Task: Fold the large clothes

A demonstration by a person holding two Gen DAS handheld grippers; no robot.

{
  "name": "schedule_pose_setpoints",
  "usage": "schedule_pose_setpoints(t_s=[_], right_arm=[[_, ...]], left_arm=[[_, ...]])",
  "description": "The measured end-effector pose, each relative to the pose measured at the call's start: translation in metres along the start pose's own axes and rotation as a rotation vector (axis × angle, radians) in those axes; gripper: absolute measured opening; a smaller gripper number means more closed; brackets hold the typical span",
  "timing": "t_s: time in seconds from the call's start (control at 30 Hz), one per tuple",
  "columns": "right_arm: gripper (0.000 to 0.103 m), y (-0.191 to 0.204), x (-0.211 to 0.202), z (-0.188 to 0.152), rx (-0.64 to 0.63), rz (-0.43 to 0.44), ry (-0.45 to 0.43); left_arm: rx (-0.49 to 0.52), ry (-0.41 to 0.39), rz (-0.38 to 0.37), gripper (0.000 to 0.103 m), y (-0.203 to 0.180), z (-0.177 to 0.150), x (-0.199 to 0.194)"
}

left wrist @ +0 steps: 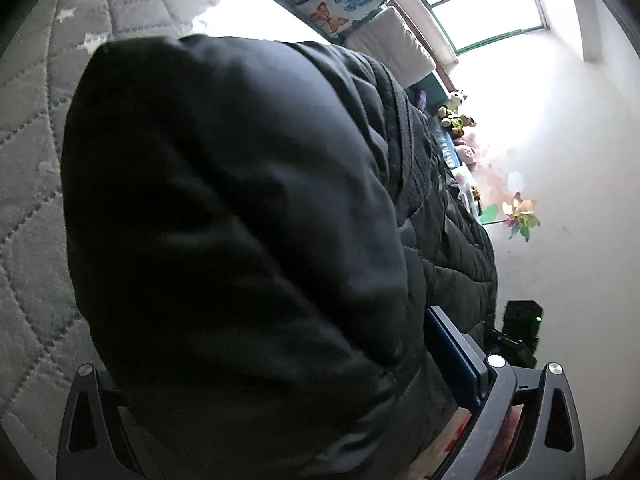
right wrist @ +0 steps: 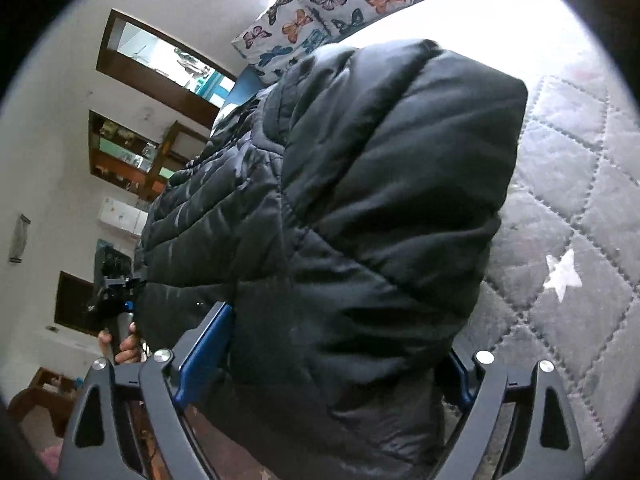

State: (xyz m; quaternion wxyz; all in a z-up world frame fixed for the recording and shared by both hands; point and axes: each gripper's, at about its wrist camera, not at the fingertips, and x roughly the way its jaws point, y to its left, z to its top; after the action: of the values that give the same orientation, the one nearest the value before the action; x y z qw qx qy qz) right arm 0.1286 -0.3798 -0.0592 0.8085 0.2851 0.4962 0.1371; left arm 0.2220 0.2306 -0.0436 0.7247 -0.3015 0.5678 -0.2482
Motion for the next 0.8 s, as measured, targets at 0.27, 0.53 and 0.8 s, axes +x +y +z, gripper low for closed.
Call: schedule_pose_setpoints(t_s=[0.27, 0.53, 0.8], right_arm=[[0.078, 0.011, -0.017, -0.008, -0.05, 0.007, -0.063], [0.053, 0.063, -0.08, -0.019, -0.197, -0.071, -0.2], [0.052, 0.044, -0.173, -0.016, -0.202, -0.238, -0.337]], left_arm=[[0.07, -0.078, 0.117, 0.091, -0.026, 0.002, -0.008], [0.353, -0.178, 0.162, 0.063, -0.141, 0.004, -0.018], [0.453, -0.14, 0.055, 0.063, -0.24, 0.03, 0.054]])
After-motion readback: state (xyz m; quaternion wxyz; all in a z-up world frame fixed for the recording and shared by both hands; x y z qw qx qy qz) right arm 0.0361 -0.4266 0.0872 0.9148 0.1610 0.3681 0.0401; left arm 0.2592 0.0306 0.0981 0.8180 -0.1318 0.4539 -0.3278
